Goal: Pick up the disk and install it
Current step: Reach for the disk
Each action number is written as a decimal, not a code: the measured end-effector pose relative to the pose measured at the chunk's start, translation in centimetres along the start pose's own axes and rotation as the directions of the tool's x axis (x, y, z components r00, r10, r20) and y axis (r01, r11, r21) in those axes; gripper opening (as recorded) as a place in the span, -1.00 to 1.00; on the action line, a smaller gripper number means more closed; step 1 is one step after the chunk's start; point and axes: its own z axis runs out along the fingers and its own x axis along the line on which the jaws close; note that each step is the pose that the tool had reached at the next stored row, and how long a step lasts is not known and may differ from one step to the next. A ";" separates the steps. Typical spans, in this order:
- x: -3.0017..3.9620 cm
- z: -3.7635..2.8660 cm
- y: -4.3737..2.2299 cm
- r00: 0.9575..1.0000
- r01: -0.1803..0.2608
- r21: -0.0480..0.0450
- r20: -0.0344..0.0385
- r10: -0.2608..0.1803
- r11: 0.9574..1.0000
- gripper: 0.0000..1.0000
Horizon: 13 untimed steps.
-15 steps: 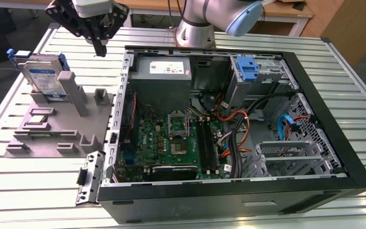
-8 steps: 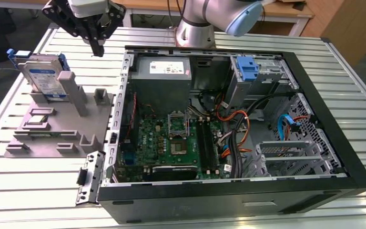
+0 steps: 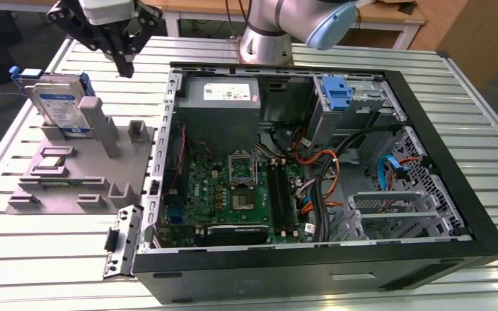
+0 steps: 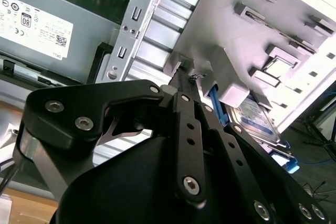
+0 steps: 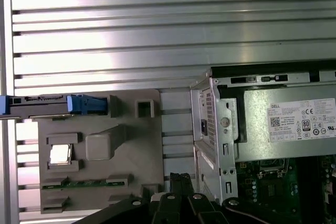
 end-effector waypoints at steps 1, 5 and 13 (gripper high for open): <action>0.18 0.01 -0.01 1.000 0.000 0.000 0.000 0.000 1.000 -0.79; 0.80 0.04 -0.06 1.000 0.000 0.000 0.000 0.000 1.000 -0.79; 2.02 0.08 -0.16 1.000 0.000 0.000 0.000 0.000 1.000 -0.79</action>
